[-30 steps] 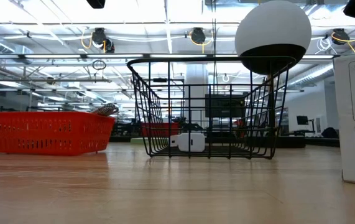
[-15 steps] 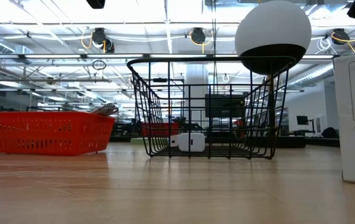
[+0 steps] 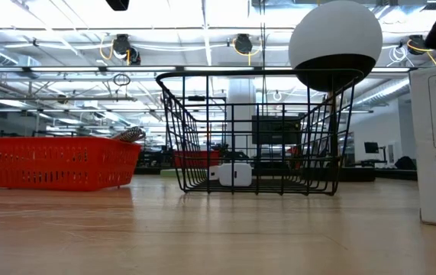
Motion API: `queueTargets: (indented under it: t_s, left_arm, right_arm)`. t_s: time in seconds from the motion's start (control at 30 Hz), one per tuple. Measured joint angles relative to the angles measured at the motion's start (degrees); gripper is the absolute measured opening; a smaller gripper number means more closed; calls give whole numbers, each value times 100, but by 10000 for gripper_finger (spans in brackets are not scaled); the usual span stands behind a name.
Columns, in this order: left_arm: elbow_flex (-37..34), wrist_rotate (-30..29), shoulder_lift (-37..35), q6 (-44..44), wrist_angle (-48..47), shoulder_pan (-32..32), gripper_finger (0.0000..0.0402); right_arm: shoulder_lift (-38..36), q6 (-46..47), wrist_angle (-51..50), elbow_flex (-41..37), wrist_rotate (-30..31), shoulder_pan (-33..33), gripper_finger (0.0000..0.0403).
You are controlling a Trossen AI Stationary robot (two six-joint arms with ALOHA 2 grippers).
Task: Pick and place items into bin
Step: Put the bottom card reader box into the orange basket
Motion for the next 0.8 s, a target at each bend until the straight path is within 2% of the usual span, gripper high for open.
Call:
queueTargets:
  t_s: [0.17,0.3,0.4,0.57,0.8]
  left_arm:
    - [0,0,0,2,0,0,35]
    - [0,0,1,2,2,0,35]
    - [0,-2,2,2,2,0,35]
    - [0,-7,2,4,2,0,35]
    - [0,-9,2,10,2,21,35]
  right_arm:
    - [0,63,114,-180,-134,-12,213]
    - [0,204,200,-300,-285,-17,188]
    - [0,214,233,-302,-369,-17,147]
    - [0,58,326,-302,-450,-18,34]
    - [-103,200,114,-302,-464,-48,31]
